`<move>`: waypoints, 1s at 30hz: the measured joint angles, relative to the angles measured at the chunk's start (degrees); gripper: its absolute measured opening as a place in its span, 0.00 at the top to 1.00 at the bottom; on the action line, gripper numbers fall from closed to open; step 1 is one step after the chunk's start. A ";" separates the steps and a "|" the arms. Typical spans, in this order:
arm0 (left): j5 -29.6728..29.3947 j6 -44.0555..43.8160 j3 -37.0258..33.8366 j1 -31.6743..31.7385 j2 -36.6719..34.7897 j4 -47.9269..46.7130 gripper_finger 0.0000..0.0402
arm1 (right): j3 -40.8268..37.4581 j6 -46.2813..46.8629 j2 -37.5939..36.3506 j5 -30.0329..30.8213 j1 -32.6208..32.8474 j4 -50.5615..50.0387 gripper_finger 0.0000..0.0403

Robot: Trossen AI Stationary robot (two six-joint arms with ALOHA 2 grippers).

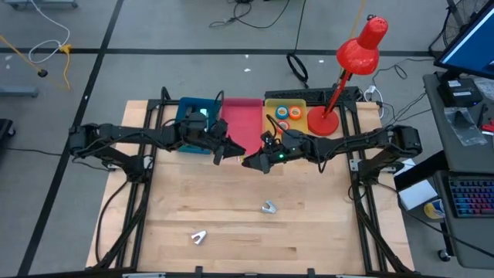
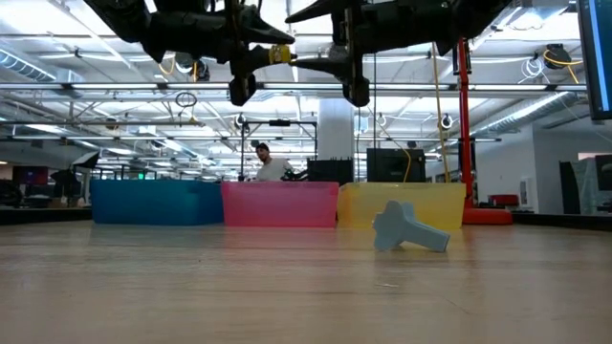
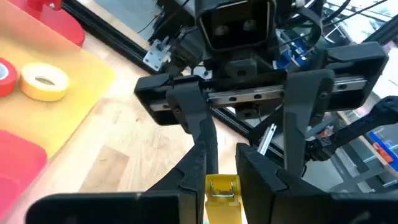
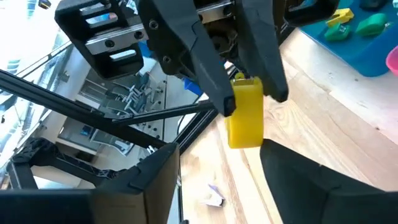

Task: Pick and place Stapler, Stapler remover, tape
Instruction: Put the yellow stapler into the blue bin

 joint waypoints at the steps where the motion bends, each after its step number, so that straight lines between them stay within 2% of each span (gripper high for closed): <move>1: -0.05 0.09 0.06 0.19 -0.13 -0.52 0.83 | 0.03 -0.04 -0.02 -0.04 -0.19 -0.39 0.44; 10: -3.38 3.84 0.06 4.62 -5.06 -12.56 0.83 | 0.02 -1.75 0.00 -0.21 -1.36 -1.81 0.38; 14: -9.87 6.42 0.06 8.24 -8.69 -22.81 0.83 | 0.02 -1.71 0.00 -0.21 -1.43 -1.75 0.38; 17: -17.55 8.47 0.07 10.87 -10.62 -32.43 0.83 | 0.02 -1.75 0.00 -0.19 -1.43 -1.75 0.38; 22: -30.50 10.40 0.07 15.76 -11.05 -43.40 0.83 | 0.02 -1.75 0.02 -0.17 -1.47 -1.73 0.38; 27: -36.28 11.13 0.04 21.40 -9.21 -47.19 0.83 | -0.01 -1.75 0.04 -0.13 -1.80 -1.57 0.38; 30: -38.35 10.42 0.09 25.27 -7.67 -45.64 0.83 | -0.02 -1.75 0.04 -0.13 -2.13 -1.33 0.38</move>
